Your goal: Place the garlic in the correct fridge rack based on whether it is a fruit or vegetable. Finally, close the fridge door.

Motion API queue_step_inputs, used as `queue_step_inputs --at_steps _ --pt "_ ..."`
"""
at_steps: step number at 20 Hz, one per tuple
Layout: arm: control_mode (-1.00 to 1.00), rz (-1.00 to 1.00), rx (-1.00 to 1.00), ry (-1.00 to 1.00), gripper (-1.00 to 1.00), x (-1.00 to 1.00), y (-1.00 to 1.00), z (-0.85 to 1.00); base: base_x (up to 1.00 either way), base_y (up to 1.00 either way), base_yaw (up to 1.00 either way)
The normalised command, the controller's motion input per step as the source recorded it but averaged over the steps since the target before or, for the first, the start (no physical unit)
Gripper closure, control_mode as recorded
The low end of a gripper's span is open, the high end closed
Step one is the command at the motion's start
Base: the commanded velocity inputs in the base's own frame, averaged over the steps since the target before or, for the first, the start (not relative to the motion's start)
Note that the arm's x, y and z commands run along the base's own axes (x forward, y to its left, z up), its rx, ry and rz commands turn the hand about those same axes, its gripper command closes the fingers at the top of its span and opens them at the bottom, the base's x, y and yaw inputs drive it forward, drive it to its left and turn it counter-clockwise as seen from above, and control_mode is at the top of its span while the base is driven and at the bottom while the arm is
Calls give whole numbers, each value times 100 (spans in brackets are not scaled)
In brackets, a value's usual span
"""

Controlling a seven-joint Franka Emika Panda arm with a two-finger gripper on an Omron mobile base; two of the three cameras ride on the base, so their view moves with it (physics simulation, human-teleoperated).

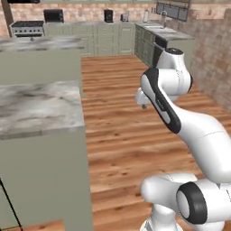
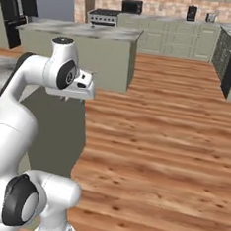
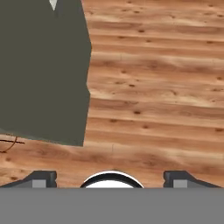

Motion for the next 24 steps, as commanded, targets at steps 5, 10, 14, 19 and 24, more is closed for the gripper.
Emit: queue_step_inputs --at_steps 5,10,14,19,24 --pt "100 0 0 0 -100 0 0 0 93 -99 0" --pt "100 0 0 0 -100 0 0 0 100 -44 -1" --pt "100 0 0 0 -100 0 0 0 100 -43 -2" --pt "100 0 0 0 -100 0 0 0 100 -50 -3" --pt "100 0 0 0 -100 0 0 0 100 -59 -1"
